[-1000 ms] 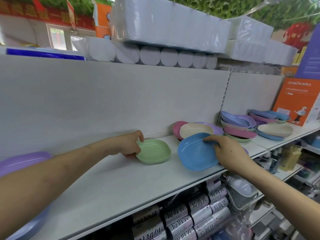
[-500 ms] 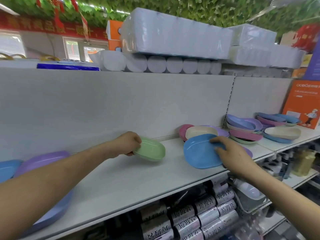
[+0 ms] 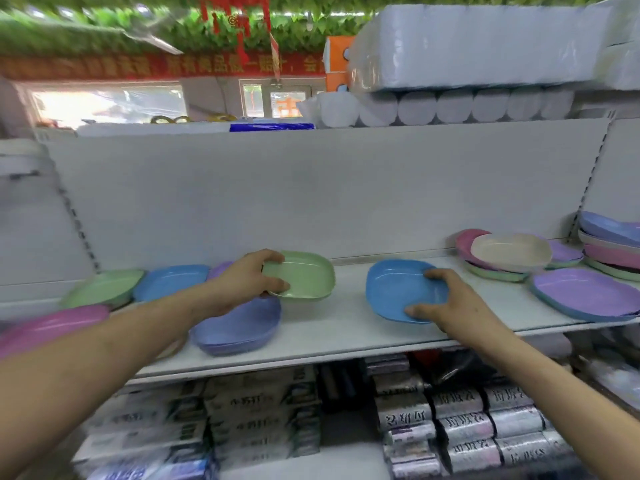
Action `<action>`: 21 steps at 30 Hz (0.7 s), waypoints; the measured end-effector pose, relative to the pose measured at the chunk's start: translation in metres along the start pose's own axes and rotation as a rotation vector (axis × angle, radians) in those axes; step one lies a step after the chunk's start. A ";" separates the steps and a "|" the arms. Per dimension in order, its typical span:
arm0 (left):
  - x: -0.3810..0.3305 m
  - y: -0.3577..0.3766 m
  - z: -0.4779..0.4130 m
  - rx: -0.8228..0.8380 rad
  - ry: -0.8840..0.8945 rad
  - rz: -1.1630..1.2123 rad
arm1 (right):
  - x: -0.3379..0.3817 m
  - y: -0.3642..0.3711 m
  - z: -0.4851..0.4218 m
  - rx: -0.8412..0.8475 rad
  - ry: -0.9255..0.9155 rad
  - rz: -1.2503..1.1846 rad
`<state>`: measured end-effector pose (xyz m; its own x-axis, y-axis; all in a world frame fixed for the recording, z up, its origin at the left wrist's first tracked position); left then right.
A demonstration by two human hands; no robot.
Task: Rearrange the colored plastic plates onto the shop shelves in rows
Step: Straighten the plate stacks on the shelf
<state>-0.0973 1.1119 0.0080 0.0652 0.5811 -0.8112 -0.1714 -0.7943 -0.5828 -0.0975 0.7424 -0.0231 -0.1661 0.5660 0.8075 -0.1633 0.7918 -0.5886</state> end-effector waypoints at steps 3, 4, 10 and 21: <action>0.018 -0.035 0.033 -0.062 -0.019 0.000 | 0.022 0.029 -0.003 0.042 -0.033 -0.019; 0.024 -0.045 0.043 -0.079 -0.025 0.027 | 0.030 0.038 -0.003 0.055 -0.046 -0.022; 0.061 -0.104 0.098 -0.187 -0.037 0.155 | 0.083 0.079 -0.011 0.091 -0.111 -0.029; 0.135 -0.231 0.177 -0.255 -0.045 0.123 | 0.210 0.197 -0.039 0.164 -0.196 -0.034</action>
<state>-0.2226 1.4050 0.0412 0.0144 0.4807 -0.8767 0.0779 -0.8747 -0.4783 -0.1271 1.0261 0.0325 -0.3410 0.4719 0.8130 -0.3252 0.7522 -0.5730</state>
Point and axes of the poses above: each hand's wrist, its own z-axis away from the middle knuckle, its own y-axis out of the palm, x = y × z, the point moved 10 cm from there along -z, towards the middle knuckle, and after that the axes turned 14 degrees about x, right-handed, at the moved point
